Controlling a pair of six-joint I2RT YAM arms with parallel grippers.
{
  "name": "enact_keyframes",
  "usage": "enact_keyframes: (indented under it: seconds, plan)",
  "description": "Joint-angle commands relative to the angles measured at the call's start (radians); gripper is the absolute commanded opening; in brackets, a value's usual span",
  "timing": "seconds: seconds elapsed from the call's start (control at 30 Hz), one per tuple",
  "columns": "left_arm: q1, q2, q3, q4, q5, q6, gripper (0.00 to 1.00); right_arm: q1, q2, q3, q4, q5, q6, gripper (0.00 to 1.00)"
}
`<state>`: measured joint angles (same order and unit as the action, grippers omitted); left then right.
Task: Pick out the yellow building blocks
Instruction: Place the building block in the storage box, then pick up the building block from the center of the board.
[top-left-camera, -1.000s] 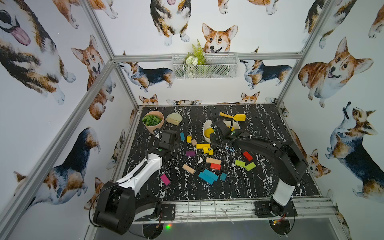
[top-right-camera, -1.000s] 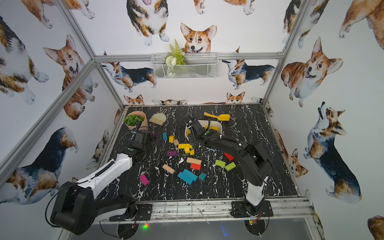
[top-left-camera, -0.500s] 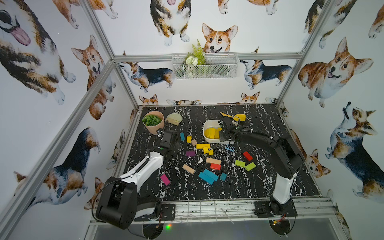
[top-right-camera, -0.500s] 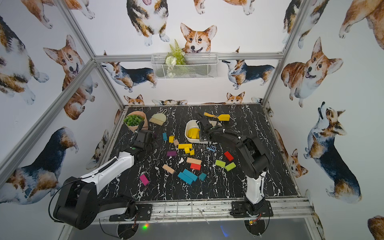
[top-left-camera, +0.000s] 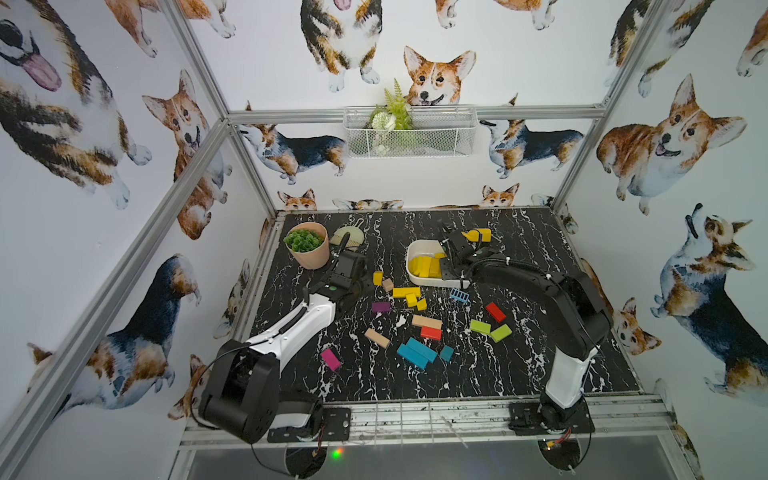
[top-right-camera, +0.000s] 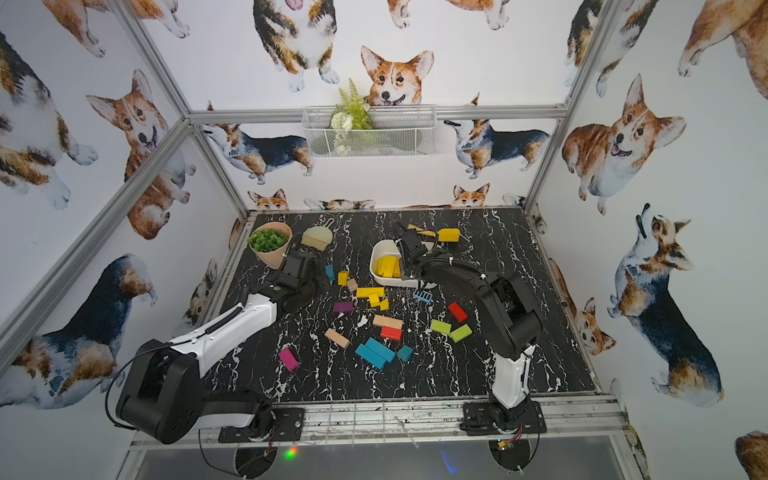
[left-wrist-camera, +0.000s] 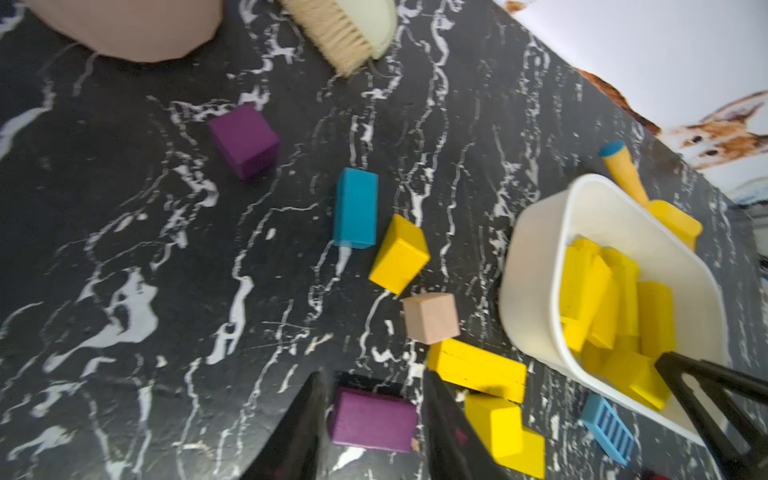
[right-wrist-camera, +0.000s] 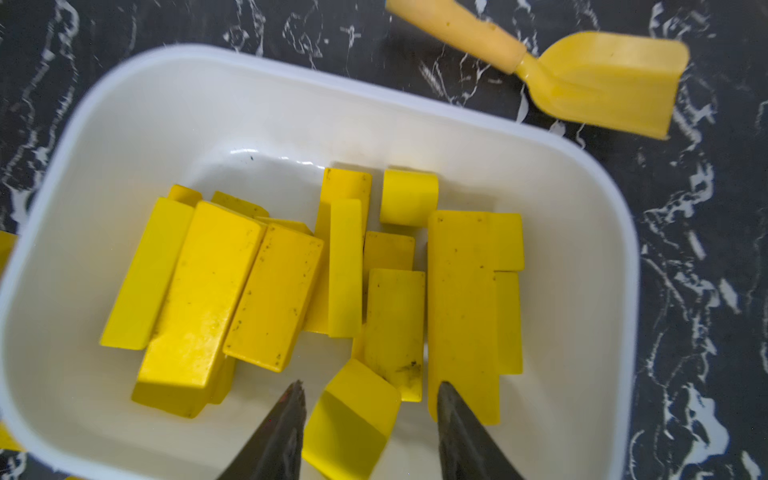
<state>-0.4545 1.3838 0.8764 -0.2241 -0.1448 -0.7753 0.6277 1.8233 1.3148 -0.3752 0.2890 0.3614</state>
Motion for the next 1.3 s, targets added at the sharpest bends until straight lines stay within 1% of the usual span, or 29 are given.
enact_keyframes:
  seconds: [0.0, 0.2, 0.3, 0.4, 0.5, 0.57, 0.93, 1.13, 1.27]
  plan:
    - [-0.083, 0.043, 0.062, -0.026, -0.002, 0.031, 0.46, -0.001, -0.081, -0.031, 0.014, 0.014, -0.022, 0.55]
    - [-0.247, 0.170, 0.150, -0.124, -0.046, 0.023, 0.51, -0.001, -0.247, -0.197, 0.128, -0.031, -0.007, 0.55]
    - [-0.298, 0.238, 0.182, -0.171, -0.053, 0.011, 0.52, 0.000, -0.310, -0.273, 0.145, -0.032, 0.015, 0.55]
    - [-0.329, 0.295, 0.206, -0.190, -0.041, 0.005, 0.54, -0.002, -0.363, -0.330, 0.148, -0.027, 0.034, 0.55]
    - [-0.344, 0.355, 0.234, -0.185, -0.018, 0.001, 0.54, -0.001, -0.401, -0.378, 0.162, -0.022, 0.047, 0.55]
    - [-0.350, 0.389, 0.255, -0.183, -0.023, -0.003, 0.54, -0.001, -0.414, -0.395, 0.162, -0.021, 0.048, 0.54]
    - [-0.349, 0.511, 0.408, -0.234, -0.156, -0.040, 0.55, -0.002, -0.447, -0.414, 0.146, -0.021, 0.045, 0.54]
    - [-0.349, 0.539, 0.422, -0.256, -0.194, -0.070, 0.55, -0.002, -0.459, -0.426, 0.142, -0.019, 0.053, 0.54]
    - [-0.349, 0.549, 0.400, -0.231, -0.179, -0.099, 0.53, -0.001, -0.469, -0.433, 0.142, -0.016, 0.050, 0.53]
